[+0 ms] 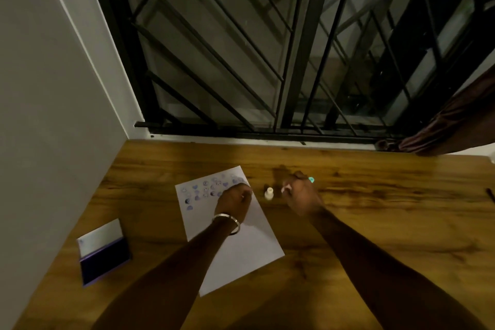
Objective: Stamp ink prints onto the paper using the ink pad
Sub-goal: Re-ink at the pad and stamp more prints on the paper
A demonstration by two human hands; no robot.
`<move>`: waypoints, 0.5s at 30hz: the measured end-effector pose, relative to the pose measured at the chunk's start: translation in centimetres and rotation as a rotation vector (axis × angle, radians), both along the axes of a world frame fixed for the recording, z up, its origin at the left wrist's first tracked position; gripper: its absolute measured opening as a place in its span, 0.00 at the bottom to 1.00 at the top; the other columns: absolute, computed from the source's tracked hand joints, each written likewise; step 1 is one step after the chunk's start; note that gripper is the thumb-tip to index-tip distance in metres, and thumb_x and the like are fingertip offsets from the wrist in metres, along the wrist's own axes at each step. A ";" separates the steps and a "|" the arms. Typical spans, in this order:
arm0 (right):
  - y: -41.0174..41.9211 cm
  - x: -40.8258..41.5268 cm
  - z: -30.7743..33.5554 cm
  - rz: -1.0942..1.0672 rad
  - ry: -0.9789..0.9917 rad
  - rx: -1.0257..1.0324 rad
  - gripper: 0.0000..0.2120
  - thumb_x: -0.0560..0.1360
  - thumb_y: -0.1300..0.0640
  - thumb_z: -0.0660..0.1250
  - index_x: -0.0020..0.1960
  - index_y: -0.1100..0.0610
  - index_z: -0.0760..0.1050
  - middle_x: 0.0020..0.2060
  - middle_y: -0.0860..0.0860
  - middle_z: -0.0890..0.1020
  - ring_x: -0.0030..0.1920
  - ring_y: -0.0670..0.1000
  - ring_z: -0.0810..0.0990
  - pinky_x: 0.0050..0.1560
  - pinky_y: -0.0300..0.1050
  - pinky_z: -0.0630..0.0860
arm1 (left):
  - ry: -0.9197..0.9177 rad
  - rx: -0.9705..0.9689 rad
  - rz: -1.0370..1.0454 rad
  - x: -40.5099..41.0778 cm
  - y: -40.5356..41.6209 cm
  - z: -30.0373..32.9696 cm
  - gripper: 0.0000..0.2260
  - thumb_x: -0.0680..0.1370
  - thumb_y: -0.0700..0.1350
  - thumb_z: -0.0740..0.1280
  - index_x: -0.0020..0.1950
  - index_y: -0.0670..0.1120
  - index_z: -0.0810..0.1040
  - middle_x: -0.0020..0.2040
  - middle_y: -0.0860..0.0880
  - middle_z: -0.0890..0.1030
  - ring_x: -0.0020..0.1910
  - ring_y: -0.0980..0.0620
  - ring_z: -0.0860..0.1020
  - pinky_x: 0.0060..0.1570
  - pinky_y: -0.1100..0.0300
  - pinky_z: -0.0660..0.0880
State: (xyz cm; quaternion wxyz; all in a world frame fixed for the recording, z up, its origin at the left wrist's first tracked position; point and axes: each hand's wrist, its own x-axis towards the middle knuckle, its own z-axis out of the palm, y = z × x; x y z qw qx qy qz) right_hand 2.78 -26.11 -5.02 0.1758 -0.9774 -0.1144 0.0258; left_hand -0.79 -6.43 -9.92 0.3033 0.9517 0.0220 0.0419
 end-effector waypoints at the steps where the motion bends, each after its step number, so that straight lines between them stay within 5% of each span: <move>1: 1.0 -0.1 0.3 0.026 -0.019 0.030 0.08 0.77 0.55 0.63 0.54 0.54 0.77 0.52 0.54 0.79 0.49 0.54 0.79 0.48 0.50 0.79 | 0.023 -0.093 0.041 0.1 0.2 0.4 0.14 0.82 0.49 0.56 0.52 0.45 0.79 0.50 0.46 0.83 0.48 0.49 0.79 0.50 0.60 0.74; 7: 7.6 -1.5 1.6 0.203 -0.087 0.163 0.06 0.77 0.56 0.63 0.50 0.53 0.79 0.51 0.51 0.79 0.50 0.51 0.77 0.49 0.46 0.76 | 0.259 -0.949 0.270 -0.5 1.7 2.2 0.09 0.79 0.44 0.62 0.54 0.43 0.80 0.48 0.43 0.83 0.35 0.53 0.80 0.34 0.62 0.72; 11: 11.6 -2.6 2.0 0.285 -0.047 0.205 0.06 0.78 0.57 0.63 0.48 0.54 0.79 0.47 0.52 0.82 0.48 0.52 0.79 0.48 0.48 0.78 | 0.306 -1.156 0.402 -1.7 4.0 2.8 0.07 0.78 0.45 0.65 0.42 0.47 0.80 0.38 0.45 0.83 0.31 0.53 0.81 0.33 0.62 0.73; 15: 15.2 -3.9 2.3 0.346 0.022 0.240 0.09 0.79 0.51 0.62 0.46 0.53 0.78 0.42 0.50 0.83 0.43 0.50 0.80 0.44 0.44 0.77 | 0.313 -1.250 0.496 -3.9 7.8 3.0 0.12 0.79 0.50 0.63 0.40 0.47 0.79 0.27 0.52 0.81 0.30 0.54 0.77 0.27 0.65 0.68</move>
